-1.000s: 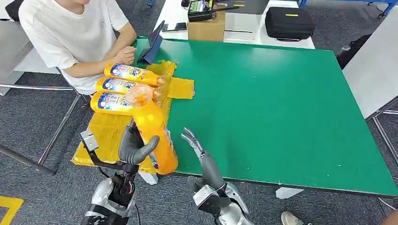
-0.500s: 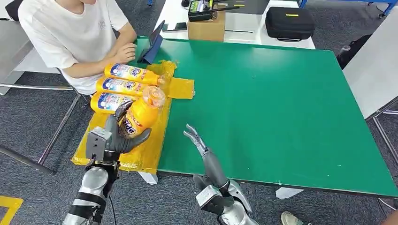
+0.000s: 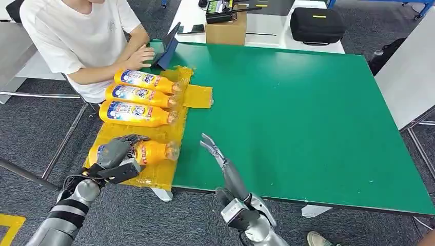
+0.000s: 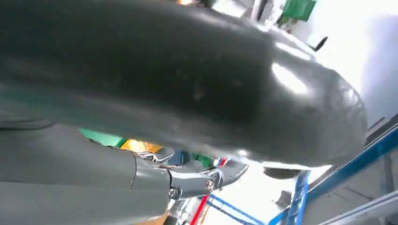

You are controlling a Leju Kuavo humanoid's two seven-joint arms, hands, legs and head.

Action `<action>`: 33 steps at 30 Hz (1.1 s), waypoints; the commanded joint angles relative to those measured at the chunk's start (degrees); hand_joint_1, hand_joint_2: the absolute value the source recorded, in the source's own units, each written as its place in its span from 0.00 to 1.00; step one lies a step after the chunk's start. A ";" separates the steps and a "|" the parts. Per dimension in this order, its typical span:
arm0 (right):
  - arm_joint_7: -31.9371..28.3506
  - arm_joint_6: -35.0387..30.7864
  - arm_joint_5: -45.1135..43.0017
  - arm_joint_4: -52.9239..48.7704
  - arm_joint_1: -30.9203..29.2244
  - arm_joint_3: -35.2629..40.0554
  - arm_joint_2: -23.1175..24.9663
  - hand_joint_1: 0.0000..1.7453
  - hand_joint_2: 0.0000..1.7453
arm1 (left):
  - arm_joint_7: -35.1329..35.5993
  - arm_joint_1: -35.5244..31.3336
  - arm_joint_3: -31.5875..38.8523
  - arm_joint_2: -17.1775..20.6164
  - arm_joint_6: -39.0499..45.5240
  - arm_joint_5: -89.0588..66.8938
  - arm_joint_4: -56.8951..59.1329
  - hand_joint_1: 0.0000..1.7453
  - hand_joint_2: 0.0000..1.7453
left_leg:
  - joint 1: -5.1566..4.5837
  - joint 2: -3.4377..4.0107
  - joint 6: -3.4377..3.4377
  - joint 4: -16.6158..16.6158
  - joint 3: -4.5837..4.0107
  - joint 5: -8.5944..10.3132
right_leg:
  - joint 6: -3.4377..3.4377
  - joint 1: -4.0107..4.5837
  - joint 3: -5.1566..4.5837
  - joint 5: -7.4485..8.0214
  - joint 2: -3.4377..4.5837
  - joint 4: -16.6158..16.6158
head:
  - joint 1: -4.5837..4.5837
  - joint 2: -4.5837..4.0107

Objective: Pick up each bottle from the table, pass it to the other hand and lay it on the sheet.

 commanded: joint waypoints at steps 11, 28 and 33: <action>0.02 0.14 -2.00 6.27 -5.43 4.75 -1.43 0.00 0.00 | 0.80 -12.61 -14.01 -3.50 -0.80 -1.05 23.39 1.00 1.00 | -0.03 -0.05 -0.01 -0.09 0.43 -0.03 | -0.06 0.01 0.49 -0.05 -0.13 -0.08 | -0.02 0.00; 0.02 -4.78 -4.02 6.64 -5.81 7.06 -2.51 0.00 0.00 | 5.39 -10.22 -2.16 -13.07 -16.64 29.63 7.41 0.00 1.00 | -0.04 -0.39 0.02 -0.01 0.37 0.04 | -0.04 0.02 0.53 -0.07 -0.44 -0.04 | -0.02 0.00; 0.02 -4.58 -3.40 5.70 -5.12 5.96 -3.02 0.00 0.00 | 4.91 -6.35 -2.26 -13.10 -14.36 31.92 -1.74 0.00 1.00 | -0.05 -0.25 0.05 -0.01 0.21 0.03 | 0.00 0.00 0.35 -0.01 -0.30 -0.04 | -0.02 0.00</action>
